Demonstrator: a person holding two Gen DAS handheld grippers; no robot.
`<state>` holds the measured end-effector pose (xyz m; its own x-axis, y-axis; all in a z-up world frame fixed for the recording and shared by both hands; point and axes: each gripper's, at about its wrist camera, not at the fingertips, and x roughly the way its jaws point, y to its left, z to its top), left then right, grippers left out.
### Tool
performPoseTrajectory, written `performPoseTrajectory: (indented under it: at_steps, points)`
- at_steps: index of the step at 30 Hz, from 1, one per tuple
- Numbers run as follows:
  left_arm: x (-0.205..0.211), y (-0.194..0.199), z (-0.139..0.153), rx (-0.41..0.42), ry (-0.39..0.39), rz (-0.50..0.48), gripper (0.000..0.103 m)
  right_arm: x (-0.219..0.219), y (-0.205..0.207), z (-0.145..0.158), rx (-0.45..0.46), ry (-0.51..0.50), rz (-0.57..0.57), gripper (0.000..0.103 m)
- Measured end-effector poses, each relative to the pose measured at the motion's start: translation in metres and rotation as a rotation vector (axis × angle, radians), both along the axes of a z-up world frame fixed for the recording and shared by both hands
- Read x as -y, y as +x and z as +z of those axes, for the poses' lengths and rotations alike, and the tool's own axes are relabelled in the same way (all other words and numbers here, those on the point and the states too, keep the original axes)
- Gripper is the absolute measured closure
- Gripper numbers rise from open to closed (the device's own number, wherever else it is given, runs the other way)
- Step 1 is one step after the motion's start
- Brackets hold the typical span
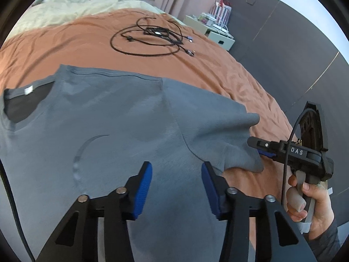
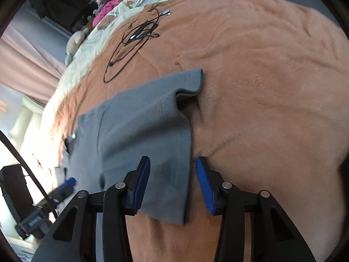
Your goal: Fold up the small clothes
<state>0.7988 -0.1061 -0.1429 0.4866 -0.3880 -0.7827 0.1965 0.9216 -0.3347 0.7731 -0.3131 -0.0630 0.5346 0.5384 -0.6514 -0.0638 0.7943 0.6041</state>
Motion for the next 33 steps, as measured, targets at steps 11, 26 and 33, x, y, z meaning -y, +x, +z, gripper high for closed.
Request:
performPoseTrajectory:
  at_steps: [11, 26, 33]
  points:
    - [0.03, 0.017, -0.018, -0.053, -0.03, -0.062, 0.074, 0.008, 0.018, -0.003, 0.002, 0.032, -0.002, 0.102]
    - [0.035, 0.022, -0.032, -0.114, -0.05, -0.079, 0.075, -0.046, -0.017, 0.098, 0.159, -0.024, 0.133, 0.102]
    - [-0.011, 0.002, -0.003, -0.063, -0.053, -0.029, 0.075, -0.079, -0.023, 0.115, 0.178, -0.065, 0.199, 0.102]
